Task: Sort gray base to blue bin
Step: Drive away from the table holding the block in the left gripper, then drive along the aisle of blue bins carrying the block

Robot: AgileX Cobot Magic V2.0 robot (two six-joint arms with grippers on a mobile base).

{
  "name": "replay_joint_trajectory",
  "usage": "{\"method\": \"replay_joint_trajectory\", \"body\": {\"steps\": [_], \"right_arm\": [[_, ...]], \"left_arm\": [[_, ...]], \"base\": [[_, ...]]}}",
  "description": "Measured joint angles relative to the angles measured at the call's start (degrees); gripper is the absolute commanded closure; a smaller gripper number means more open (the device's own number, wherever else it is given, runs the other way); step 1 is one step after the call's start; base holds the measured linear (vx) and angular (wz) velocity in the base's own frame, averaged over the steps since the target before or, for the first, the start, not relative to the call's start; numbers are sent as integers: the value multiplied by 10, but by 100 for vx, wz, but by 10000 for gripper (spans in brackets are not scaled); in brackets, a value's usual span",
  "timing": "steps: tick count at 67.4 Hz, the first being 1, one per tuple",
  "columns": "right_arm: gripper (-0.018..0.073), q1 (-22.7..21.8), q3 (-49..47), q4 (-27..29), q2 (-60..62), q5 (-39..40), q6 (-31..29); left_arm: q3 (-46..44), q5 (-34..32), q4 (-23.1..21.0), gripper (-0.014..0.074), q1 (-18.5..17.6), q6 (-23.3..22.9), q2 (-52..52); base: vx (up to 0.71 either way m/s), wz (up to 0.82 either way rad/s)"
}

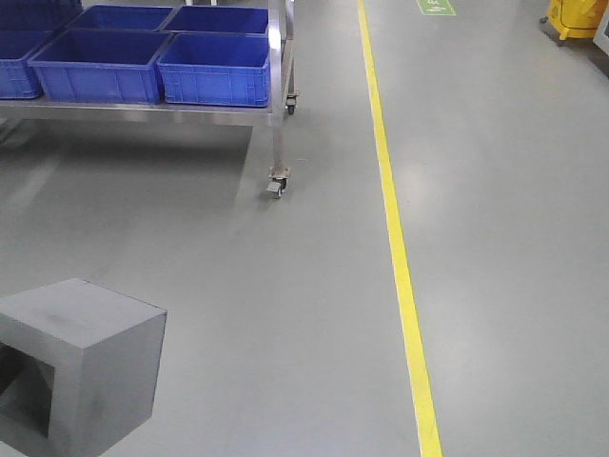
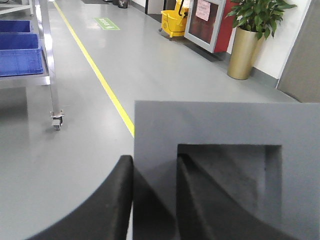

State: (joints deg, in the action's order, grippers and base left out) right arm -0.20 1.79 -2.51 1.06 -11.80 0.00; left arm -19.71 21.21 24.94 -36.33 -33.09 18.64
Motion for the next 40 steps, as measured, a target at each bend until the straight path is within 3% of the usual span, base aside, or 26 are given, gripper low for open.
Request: {"method": "replay_joint_trajectory", "body": {"steps": [40], "right_arm": [[564,0,0,0,0,0,0]], "left_arm": [[0,0,0,603,0,0,0]], "base": [[36,-7]]}}
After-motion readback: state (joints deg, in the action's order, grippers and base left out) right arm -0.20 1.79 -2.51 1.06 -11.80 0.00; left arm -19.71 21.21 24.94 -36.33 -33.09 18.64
